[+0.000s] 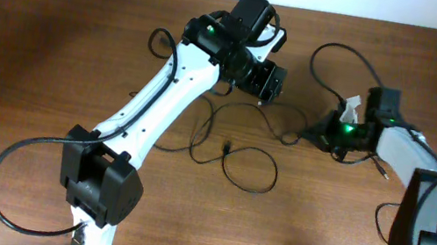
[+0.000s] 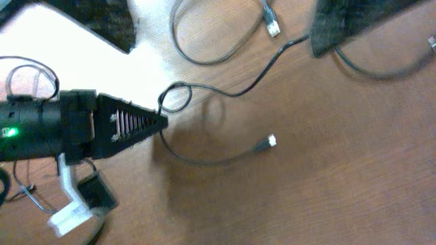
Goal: Untangle cables
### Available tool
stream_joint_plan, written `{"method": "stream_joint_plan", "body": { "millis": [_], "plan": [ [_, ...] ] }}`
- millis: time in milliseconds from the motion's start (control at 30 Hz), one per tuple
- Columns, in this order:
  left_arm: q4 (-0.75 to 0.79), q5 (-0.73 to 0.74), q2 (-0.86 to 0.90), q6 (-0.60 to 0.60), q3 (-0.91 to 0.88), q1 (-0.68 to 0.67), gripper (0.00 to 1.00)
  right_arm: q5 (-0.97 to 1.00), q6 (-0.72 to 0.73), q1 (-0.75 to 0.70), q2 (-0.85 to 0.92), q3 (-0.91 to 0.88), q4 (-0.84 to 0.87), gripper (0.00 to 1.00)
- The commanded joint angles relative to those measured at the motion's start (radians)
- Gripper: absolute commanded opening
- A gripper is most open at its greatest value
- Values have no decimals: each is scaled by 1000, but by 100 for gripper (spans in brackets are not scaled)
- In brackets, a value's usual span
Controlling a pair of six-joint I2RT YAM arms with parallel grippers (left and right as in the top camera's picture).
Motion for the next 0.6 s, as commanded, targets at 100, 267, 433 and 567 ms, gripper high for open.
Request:
{"method": "stream_joint_plan", "body": {
  "millis": [100,267,433,567],
  "plan": [
    [-12,29,29,-231,-29,-71,47,-265,-100,-79,11,-5,-68,4],
    [14,115,143,-282,-31,-120,48,-290,-101,-79,11,-5,-70,4],
    [52,317,246,-282,-31,-121,47,-286,-175,-79,11,-5,-68,4],
    [55,344,258,-285,-31,-121,41,-287,-194,-79,11,-5,-79,4]
  ]
}}
